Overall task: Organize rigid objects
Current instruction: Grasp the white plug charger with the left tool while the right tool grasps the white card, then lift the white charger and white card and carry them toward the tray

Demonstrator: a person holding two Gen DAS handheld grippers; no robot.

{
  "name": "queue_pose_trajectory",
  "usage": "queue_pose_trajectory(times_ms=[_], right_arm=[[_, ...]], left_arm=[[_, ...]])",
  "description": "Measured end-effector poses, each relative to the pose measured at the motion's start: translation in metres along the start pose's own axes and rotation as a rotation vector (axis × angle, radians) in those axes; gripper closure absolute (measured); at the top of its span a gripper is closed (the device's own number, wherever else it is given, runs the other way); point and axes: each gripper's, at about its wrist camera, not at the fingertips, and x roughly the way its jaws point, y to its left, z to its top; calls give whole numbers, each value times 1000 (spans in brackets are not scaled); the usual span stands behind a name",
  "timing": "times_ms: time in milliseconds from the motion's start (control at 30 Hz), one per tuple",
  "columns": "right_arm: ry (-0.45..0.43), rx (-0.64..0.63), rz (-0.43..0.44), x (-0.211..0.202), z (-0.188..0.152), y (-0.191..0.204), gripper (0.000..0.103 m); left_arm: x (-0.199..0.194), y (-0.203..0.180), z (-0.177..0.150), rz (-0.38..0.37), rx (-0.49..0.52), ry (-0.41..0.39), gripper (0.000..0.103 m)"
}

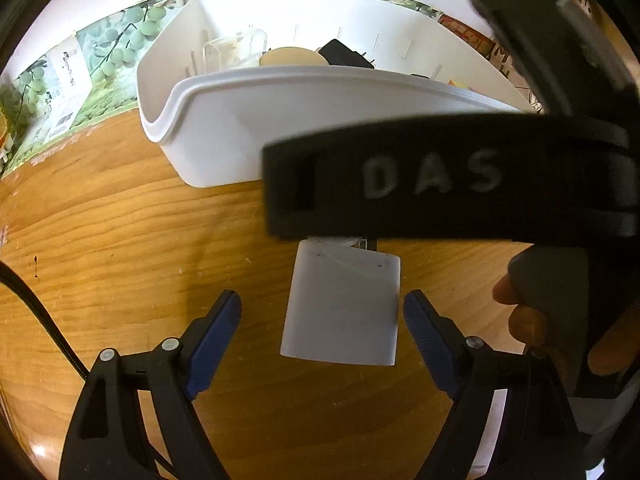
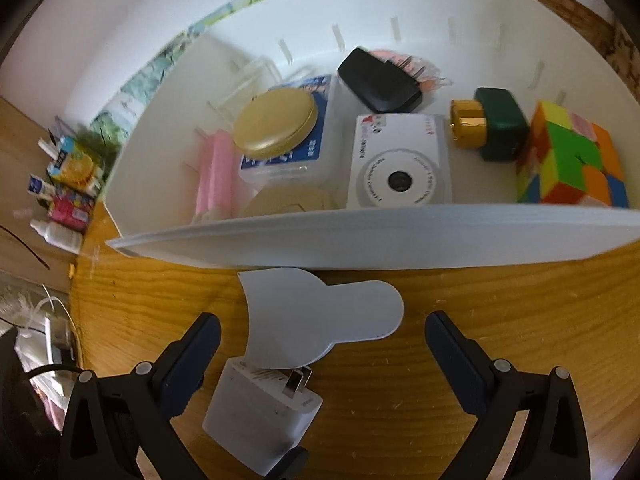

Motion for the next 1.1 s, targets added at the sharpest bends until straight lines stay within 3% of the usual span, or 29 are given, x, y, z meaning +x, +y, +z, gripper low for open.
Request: queue_pose_trajectory(times_ms=[233,500,733,933,1100], right_arm=[[51,-72,-55,12,5,16,1],[124,-133,-176,25,9,36,1],[179,-147,-280,37,12,52,5],[177,-146,-280,36,11,61,15],[165,-154,-276,28,9,57,15]], left_arm=[[2,1,2,-83,-22,7,41],[2,5,-5,-113,-15,26,41],[-4,16,-15,-90,-5,74,42],[-11,31,-25,-61,-12,89,42],[-14,34,-32,-50,-51,102,42]])
